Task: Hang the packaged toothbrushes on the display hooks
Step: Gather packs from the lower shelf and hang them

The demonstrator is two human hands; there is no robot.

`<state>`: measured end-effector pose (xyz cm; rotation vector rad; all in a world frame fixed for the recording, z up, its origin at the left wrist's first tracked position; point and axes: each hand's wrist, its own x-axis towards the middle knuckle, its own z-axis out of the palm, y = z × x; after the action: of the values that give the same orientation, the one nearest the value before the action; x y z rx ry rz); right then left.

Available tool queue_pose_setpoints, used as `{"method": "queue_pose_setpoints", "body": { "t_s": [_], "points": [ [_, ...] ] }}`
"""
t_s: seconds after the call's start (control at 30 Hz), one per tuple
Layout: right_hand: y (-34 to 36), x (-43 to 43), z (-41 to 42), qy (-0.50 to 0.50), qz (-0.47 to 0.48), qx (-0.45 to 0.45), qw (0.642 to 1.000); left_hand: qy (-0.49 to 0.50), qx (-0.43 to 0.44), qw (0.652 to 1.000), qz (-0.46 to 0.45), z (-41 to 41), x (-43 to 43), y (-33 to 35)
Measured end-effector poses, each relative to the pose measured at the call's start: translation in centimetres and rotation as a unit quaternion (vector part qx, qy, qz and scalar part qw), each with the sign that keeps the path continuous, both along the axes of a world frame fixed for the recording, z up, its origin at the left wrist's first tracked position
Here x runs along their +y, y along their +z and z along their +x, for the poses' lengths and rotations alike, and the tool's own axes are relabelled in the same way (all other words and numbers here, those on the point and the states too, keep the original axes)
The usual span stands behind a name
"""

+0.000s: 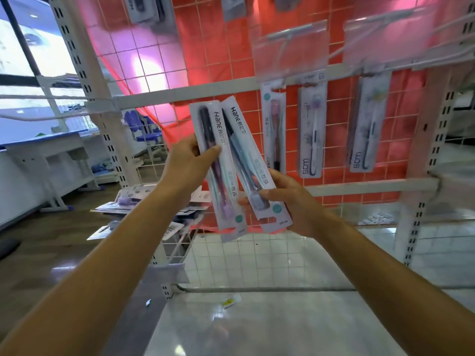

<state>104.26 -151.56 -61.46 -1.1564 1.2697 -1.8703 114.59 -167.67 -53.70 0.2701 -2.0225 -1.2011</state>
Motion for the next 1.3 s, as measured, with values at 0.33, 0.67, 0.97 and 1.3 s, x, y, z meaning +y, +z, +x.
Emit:
{"method": "queue_pose_setpoints", "body": {
  "t_s": [0.33, 0.67, 0.97, 1.3],
  "points": [
    [-1.0, 2.2, -0.9, -0.049, 0.024, -0.012, 0.998, -0.067, -0.007, 0.989, 0.129, -1.3, 0.9, -2.2],
    [-2.1, 2.3, -1.2, -0.132, 0.040, -0.023, 0.990, -0.098, 0.076, 0.946, 0.300, -1.5, 0.8, -2.6],
    [-1.9, 3.2, -1.9, -0.175, 0.005, -0.051, 0.983, -0.120, 0.156, 0.900, 0.389, -1.1, 0.4, -2.7],
    [-1.4, 5.6, -2.7, -0.273, 0.024, -0.061, 0.960, -0.062, 0.001, 0.964, 0.259, 0.5, -1.9, -3.3]
  ]
}}
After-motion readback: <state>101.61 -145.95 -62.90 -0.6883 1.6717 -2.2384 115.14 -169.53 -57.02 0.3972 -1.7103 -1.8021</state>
